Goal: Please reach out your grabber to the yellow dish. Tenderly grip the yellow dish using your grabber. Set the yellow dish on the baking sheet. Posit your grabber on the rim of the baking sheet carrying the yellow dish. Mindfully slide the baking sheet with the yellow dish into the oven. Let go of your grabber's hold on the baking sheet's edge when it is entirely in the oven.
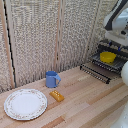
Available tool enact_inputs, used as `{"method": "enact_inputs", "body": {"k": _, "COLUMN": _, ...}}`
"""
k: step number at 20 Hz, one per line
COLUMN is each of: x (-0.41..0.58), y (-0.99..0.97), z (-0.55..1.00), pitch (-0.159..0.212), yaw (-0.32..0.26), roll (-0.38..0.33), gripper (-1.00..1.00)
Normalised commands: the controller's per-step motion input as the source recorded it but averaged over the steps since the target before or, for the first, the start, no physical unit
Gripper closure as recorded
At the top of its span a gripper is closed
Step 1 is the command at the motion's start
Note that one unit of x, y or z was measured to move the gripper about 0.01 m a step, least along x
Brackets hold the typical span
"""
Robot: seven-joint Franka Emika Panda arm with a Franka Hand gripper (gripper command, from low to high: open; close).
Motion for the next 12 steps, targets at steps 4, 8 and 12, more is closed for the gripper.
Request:
{"method": "enact_inputs", "body": {"k": 4, "x": 0.011, "y": 0.12, "z": 0.33, "pitch": 0.173, "yaw": 0.224, "roll": -0.176, "gripper": -1.00}}
{"method": "enact_inputs", "body": {"k": 8, "x": -0.079, "y": 0.03, "z": 0.16, "pitch": 0.198, "yaw": 0.231, "roll": -0.219, "gripper": -1.00}}
{"method": "enact_inputs", "body": {"k": 12, "x": -0.120, "y": 0.03, "z": 0.07, "pitch": 0.212, "yaw": 0.224, "roll": -0.237, "gripper": -1.00}}
